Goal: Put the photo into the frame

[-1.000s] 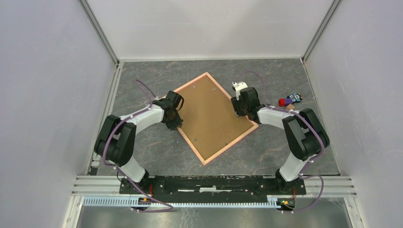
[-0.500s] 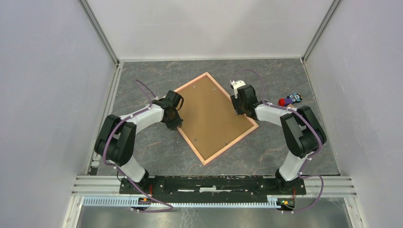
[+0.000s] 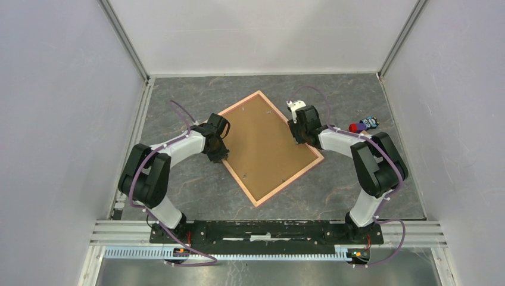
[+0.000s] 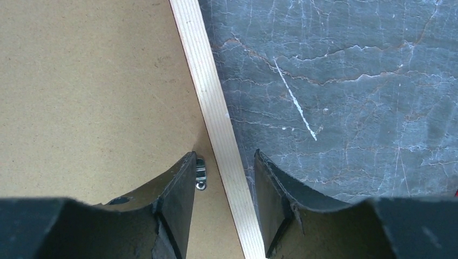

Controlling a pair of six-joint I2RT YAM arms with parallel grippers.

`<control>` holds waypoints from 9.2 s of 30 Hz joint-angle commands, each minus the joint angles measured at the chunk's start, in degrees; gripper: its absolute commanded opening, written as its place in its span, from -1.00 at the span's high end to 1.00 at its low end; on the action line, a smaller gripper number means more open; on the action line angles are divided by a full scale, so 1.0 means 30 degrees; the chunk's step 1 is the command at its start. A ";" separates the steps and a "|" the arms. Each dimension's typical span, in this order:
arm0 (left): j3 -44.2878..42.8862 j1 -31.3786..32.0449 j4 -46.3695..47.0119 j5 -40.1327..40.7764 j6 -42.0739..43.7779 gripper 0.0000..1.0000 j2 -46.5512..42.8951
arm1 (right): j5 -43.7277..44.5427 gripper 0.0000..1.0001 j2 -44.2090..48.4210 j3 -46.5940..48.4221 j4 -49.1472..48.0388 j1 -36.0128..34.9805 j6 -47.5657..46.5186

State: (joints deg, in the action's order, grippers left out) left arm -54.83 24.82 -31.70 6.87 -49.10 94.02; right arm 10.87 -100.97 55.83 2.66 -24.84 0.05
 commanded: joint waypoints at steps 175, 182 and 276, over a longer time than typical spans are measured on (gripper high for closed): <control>0.1781 0.5465 -0.3142 0.3711 -0.5671 -0.25 -0.5420 | -0.0872 -0.52 0.3028 -0.3753 -0.7861 0.1335 0.2705; 0.1055 0.3011 -0.2595 0.2455 -0.3079 -0.29 -0.2834 | -0.1124 -0.53 0.3744 -0.4665 -0.8562 0.1811 0.2868; 0.3779 1.0863 0.0236 -0.0700 -2.2791 0.23 -0.1523 | -0.4500 -0.52 0.3884 -0.6189 -0.9894 0.5266 0.4901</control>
State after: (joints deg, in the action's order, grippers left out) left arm -44.31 58.59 -28.08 0.56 -117.67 88.25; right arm -2.52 -90.37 37.21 -24.80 -9.28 14.76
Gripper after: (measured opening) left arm 0.465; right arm 0.759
